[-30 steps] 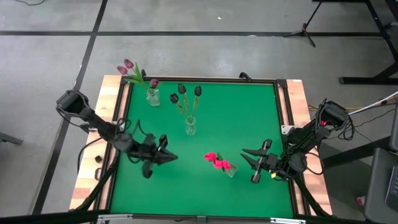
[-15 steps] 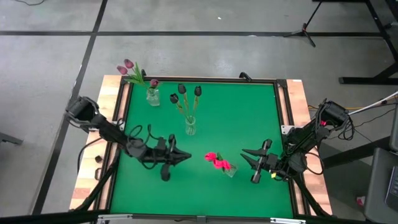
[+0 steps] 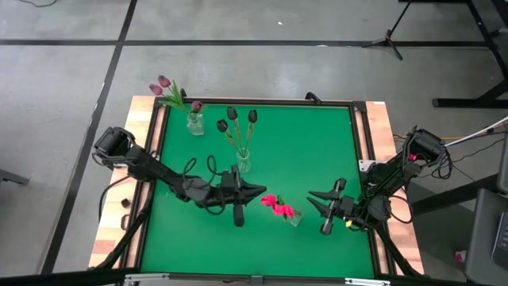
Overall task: Sort flowers into vase by color
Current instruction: Adjust the pink tulips
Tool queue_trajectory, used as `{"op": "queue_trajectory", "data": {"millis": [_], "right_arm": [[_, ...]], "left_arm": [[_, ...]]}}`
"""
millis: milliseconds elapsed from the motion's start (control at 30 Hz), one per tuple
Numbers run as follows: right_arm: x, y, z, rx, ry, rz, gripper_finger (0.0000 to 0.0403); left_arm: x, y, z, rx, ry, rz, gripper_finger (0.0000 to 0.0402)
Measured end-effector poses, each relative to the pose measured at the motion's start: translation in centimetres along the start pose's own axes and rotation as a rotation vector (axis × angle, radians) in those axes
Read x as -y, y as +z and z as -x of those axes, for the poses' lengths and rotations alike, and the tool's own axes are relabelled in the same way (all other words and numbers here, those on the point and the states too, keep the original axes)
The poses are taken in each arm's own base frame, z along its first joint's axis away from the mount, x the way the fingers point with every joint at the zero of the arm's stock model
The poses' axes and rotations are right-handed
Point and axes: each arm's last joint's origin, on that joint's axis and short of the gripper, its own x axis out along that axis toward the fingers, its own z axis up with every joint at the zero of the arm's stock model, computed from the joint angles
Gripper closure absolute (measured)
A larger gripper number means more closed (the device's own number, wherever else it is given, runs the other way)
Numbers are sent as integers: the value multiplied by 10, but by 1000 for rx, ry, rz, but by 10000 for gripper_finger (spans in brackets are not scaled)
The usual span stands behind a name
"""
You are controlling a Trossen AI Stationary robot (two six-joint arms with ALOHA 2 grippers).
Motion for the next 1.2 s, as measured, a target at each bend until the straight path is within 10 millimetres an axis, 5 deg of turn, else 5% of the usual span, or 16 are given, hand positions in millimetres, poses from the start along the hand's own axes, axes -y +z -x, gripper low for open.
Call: {"op": "queue_trajectory", "data": {"millis": [600,933,1200], "right_arm": [[-1,-1,0,0,16,15,320],[-1,-1,0,-2,14,17,320],[-1,-1,0,-2,15,18,320]], "left_arm": [[4,32,-20,93,-2,136,401],[4,-5,-27,49,100,236,401],[31,-1,-45,71,173,235,401]]}}
